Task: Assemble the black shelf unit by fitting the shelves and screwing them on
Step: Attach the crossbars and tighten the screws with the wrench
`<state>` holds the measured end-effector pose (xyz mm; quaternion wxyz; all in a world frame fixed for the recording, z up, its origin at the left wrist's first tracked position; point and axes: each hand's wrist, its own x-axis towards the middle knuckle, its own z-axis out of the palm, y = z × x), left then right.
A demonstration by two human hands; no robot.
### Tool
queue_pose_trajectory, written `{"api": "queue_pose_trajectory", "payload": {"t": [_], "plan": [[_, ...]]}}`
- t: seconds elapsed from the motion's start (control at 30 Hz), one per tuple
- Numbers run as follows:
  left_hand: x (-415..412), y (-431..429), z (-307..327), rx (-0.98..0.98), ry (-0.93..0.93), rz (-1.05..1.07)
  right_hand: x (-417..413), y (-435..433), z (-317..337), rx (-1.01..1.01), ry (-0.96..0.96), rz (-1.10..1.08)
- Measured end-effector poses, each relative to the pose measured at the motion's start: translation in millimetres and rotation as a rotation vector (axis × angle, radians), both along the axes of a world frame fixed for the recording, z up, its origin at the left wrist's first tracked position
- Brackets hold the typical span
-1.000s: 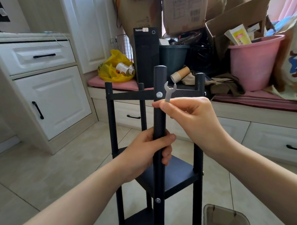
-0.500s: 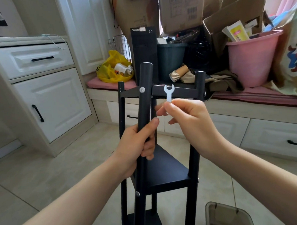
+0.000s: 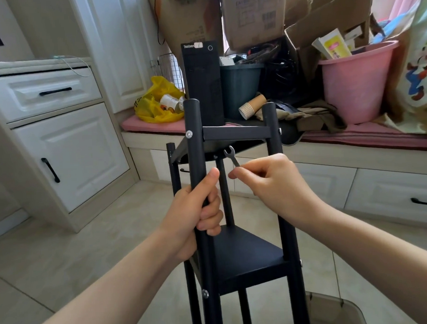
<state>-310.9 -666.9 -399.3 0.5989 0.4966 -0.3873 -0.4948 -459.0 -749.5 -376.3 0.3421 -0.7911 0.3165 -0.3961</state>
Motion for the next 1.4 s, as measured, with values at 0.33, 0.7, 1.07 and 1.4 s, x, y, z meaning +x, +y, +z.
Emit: {"api": "queue_pose_trajectory", "payload": {"t": [0.33,0.7,1.07,1.4], "plan": [[-15,-1,-1,0.020,-0.028,-0.081,-3,-3,3,0.138,0.074,-0.008],[-24,3,4,0.009,-0.082,-0.154,-9,2,7,0.094,-0.104,-0.041],[-20,5,4,-0.006,-0.123,-0.157,-7,7,5,0.123,-0.130,-0.013],[-21,8,5,-0.001,-0.112,-0.177,-5,11,9,0.047,-0.126,-0.029]]}}
